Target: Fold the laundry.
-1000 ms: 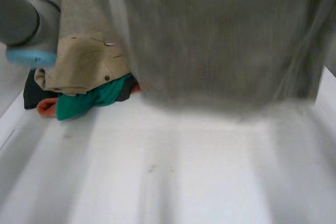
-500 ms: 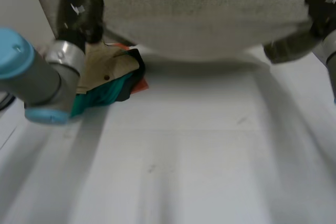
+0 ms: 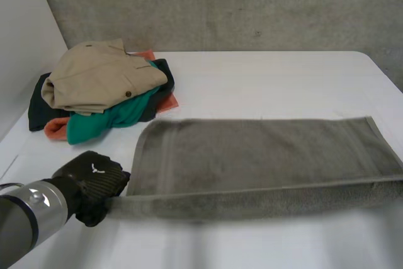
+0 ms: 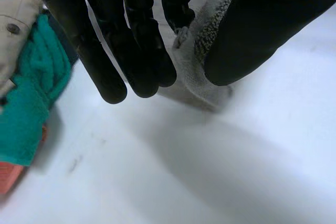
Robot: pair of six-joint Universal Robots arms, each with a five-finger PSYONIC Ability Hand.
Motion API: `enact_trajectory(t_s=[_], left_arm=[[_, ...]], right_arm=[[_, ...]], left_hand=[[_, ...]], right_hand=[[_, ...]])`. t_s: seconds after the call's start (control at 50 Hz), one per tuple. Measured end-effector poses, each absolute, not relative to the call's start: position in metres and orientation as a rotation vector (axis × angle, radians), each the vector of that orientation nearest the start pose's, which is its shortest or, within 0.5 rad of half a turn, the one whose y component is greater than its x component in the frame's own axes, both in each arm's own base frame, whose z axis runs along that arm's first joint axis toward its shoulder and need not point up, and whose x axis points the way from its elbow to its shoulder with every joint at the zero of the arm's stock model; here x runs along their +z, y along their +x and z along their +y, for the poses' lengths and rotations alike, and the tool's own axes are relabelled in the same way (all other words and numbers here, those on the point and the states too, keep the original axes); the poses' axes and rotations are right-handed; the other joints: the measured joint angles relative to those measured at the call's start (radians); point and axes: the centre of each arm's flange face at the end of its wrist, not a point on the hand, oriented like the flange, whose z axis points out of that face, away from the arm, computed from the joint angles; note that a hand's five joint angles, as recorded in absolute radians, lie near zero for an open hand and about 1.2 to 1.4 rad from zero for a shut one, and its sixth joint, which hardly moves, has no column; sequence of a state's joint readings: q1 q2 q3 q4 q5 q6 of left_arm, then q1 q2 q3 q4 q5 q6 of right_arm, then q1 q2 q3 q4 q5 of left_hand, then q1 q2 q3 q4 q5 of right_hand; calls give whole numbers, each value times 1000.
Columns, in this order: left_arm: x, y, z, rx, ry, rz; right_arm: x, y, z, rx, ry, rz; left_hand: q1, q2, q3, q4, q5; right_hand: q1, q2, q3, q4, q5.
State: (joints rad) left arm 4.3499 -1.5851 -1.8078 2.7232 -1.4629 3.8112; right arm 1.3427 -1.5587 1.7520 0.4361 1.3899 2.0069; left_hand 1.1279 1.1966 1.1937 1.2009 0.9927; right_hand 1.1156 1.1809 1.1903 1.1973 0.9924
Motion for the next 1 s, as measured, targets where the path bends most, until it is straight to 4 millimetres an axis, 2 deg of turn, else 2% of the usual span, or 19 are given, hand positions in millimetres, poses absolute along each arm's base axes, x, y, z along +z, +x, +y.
enact_trajectory(t_s=[0.06, 0.2, 0.32, 0.46, 0.58, 0.6, 0.62, 0.64, 0.66, 0.72, 0.74, 0.78, 0.9, 0.94, 1.0], left_arm=[[220, -217, -175, -1414, 1426, 2356], [212, -245, -223, -1601, 1358, 2298], [201, -273, -259, -1738, 1299, 2286], [183, -299, -308, -1884, 1171, 2171], [172, -314, -332, -1967, 1099, 2084], [170, -317, -334, -1980, 1093, 2073], [169, -319, -337, -1998, 1087, 2058], [168, -321, -338, -2011, 1084, 2048], [167, -324, -339, -2024, 1083, 2038], [166, -331, -338, -2063, 1087, 2012], [165, -332, -337, -2070, 1090, 2009], [165, -335, -333, -2082, 1098, 2003], [173, -334, -318, -2090, 1112, 2009], [179, -330, -310, -2092, 1112, 2014], [185, -326, -302, -2091, 1111, 2019]], right_arm=[[230, 88, -271, -1528, -1506, 2857], [216, 93, -311, -1713, -1320, 2799], [204, 103, -337, -1832, -1295, 2777], [184, 116, -371, -1951, -1308, 2788], [175, 126, -394, -2089, -1307, 2729], [174, 128, -397, -2116, -1303, 2717], [174, 129, -400, -2153, -1296, 2700], [174, 130, -403, -2177, -1289, 2688], [174, 131, -405, -2201, -1280, 2678], [175, 133, -408, -2255, -1240, 2660], [175, 133, -407, -2261, -1224, 2660], [175, 133, -406, -2262, -1183, 2666], [187, 127, -385, -2203, -1076, 2687], [196, 121, -371, -2150, -1052, 2700], [197, 110, -357, -2061, -1038, 2726]], left_hand=[[0, 0, 0, 0, 0], [0, 0, 0, 0, 4], [0, 0, 0, 0, 11], [0, 0, 0, 0, 11], [0, 0, 0, 0, 11], [0, 0, 0, 0, 11], [-33, -64, -47, -50, -27], [-206, -217, -214, -220, -192], [-289, -298, -294, -302, -271], [-794, -756, -744, -765, -726], [-907, -901, -891, -911, -862], [-935, -977, -972, -985, -935], [-935, -992, -985, -999, -943], [-935, -992, -985, -999, -943], [-935, -992, -985, -999, -943]], right_hand=[[0, 0, 0, 0, 0], [0, 0, 0, 0, 12], [0, 0, 0, 0, 17], [0, 0, 0, 0, 17], [-13, -37, -35, -37, -14], [-92, -136, -122, -126, -100], [-254, -311, -308, -295, -270], [-372, -435, -428, -433, -413], [-525, -595, -583, -571, -556], [-854, -936, -928, -936, -907], [-881, -961, -957, -964, -931], [-893, -980, -981, -987, -944], [-893, -980, -984, -990, -944], [-893, -980, -984, -990, -945], [-890, -969, -978, -984, -941]])
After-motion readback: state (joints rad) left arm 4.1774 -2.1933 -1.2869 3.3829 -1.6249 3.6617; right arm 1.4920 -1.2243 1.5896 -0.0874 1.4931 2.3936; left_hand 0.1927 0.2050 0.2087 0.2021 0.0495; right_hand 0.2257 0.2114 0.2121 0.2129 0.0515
